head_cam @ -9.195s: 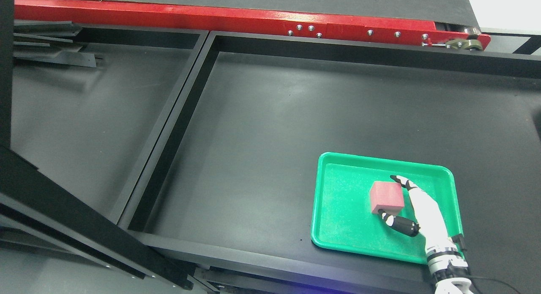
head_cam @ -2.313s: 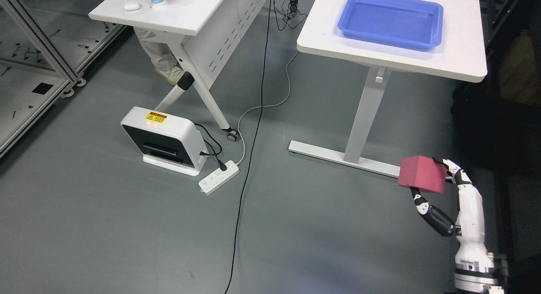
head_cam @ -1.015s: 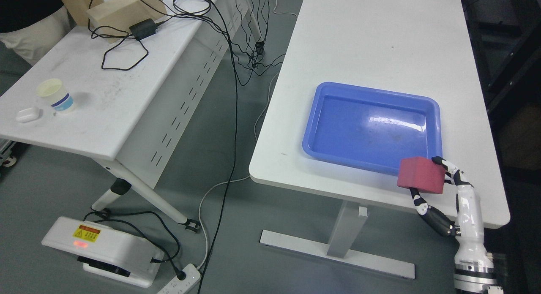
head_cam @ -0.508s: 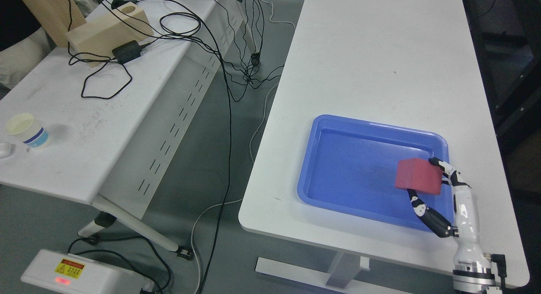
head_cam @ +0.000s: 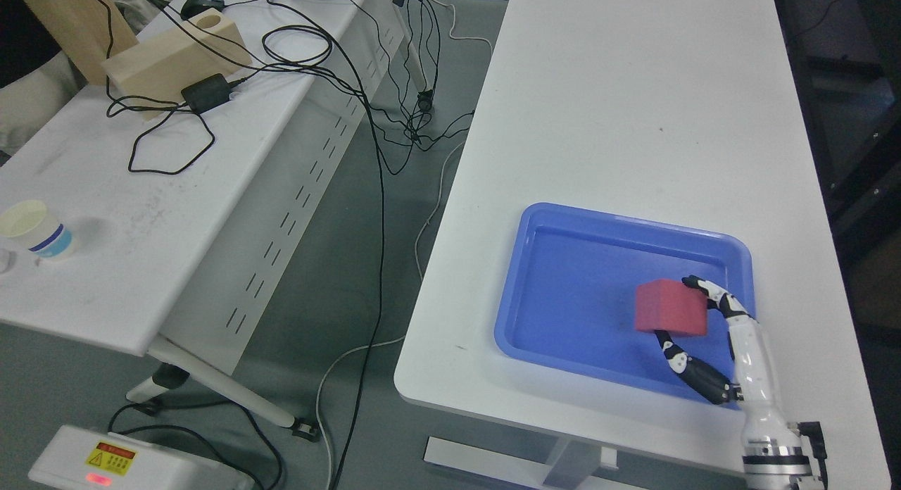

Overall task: Pick pink block from left shelf to tray
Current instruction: 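Lower the pink block into the blue tray with the right hand, then open the right hand and release the pink block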

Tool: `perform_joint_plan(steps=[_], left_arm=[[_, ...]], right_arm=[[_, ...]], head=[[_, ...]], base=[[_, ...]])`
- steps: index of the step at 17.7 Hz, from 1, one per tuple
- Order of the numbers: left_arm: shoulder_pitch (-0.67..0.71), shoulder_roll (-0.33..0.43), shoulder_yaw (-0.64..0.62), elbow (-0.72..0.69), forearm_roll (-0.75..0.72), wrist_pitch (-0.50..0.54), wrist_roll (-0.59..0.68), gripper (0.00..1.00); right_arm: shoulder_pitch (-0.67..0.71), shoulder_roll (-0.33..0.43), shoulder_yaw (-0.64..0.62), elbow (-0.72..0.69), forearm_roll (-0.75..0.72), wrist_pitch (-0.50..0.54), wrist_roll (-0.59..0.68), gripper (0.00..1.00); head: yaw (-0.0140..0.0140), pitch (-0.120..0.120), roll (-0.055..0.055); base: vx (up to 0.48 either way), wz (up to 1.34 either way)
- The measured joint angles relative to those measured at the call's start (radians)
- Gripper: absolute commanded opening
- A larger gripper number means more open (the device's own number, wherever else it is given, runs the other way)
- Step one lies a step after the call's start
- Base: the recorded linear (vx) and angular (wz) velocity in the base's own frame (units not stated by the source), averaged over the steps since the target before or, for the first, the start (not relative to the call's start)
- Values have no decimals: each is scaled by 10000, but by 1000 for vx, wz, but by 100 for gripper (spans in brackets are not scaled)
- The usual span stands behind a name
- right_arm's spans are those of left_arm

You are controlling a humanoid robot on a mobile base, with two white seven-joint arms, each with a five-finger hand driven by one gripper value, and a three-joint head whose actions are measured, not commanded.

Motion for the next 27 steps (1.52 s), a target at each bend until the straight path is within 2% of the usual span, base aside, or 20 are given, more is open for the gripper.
perform_joint_plan(steps=[3,4,9,22,27], left_arm=[[1,0,0,0,0,0,0,100],[1,0,0,0,0,0,0,100],[1,0,0,0,0,0,0,100],[0,0,0,0,0,-1,0,100],[0,0,0,0,0,-3,0,100]], right_arm=[[-4,42,98,5,-407,57,377,97],[-12,52,133,6,-608,79,416,99],[-63,89,251,7,-1415,180,466,99],[-71,132,296,7,-5063,469,436,100],[-52,140,260,5,-6045,784,406,100]], head=[[0,0,0],[0,0,0],[0,0,0],[0,0,0],[0,0,0]], base=[[-5,0],[-16,0],[0,0],[-14,0],[-108,0]])
